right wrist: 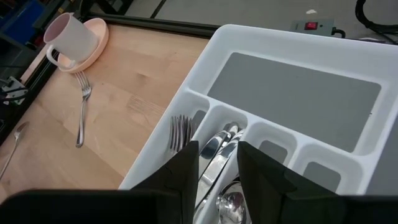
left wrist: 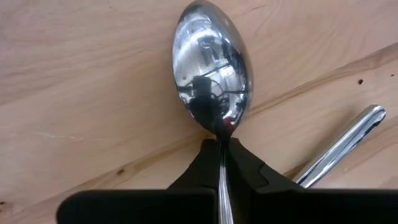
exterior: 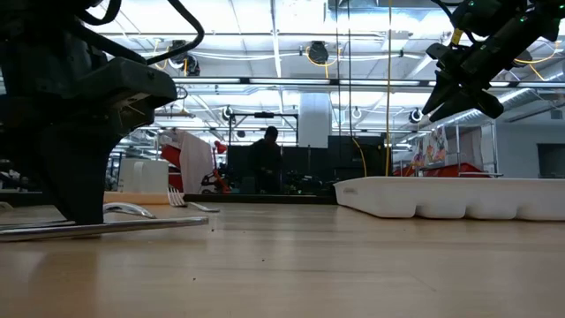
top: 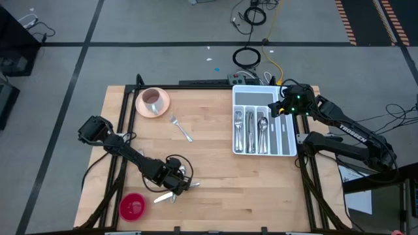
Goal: Sort silverware
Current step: Put the silver spoon into the white silverware tray
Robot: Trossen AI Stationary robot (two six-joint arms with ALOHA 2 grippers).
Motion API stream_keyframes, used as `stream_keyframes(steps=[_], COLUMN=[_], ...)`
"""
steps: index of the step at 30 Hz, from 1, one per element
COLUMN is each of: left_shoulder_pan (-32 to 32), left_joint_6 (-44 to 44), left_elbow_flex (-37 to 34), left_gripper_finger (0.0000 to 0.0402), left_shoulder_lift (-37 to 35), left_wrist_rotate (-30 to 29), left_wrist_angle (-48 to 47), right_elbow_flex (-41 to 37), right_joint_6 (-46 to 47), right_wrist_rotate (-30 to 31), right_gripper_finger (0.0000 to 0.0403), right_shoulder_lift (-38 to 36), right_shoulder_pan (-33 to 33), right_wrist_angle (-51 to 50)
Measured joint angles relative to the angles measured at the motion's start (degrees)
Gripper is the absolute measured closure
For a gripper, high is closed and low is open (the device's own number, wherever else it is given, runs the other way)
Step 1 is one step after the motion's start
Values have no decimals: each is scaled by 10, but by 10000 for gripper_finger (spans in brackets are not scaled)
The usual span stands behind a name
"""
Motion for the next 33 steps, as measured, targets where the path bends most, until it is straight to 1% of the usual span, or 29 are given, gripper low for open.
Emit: stream_keyframes(steps=[6,9,12,15,19,21,24,27,30,33], left_shoulder_pan=[1,3,2,2,7,12,26,41,60,83], left_joint_6=[13,25,50,76,117,145,195,263,354,426], left_elbow_flex=[40,65,95,123,145,150,154,154,154,154], left_gripper_finger=[392,395,399,400,401,401,401,401,401,401], left_shoulder_lift=[2,2,-1,-6,-23,-40,-75,-114,-154,-183], left_wrist_rotate=[-6,-30,-36,-48,-80,-95,-131,-162,-165,-134], left_wrist_angle=[-56,-79,-115,-113,-115,-114,-82,-33,37,105], right_elbow_flex=[0,0,0,0,0,0,0,0,0,0], right_joint_6=[0,0,0,0,3,1,-1,-2,-2,-2], right_wrist_rotate=[0,0,0,0,-1,-12,-30,-45,-57,-59], right_gripper_finger=[300,300,300,300,300,300,300,300,300,300], right_shoulder_lift=[0,0,0,0,0,0,0,0,0,0], right_shoulder_pan=[0,0,0,0,0,0,0,0,0,4], right_wrist_angle=[0,0,0,0,0,0,0,0,1,1])
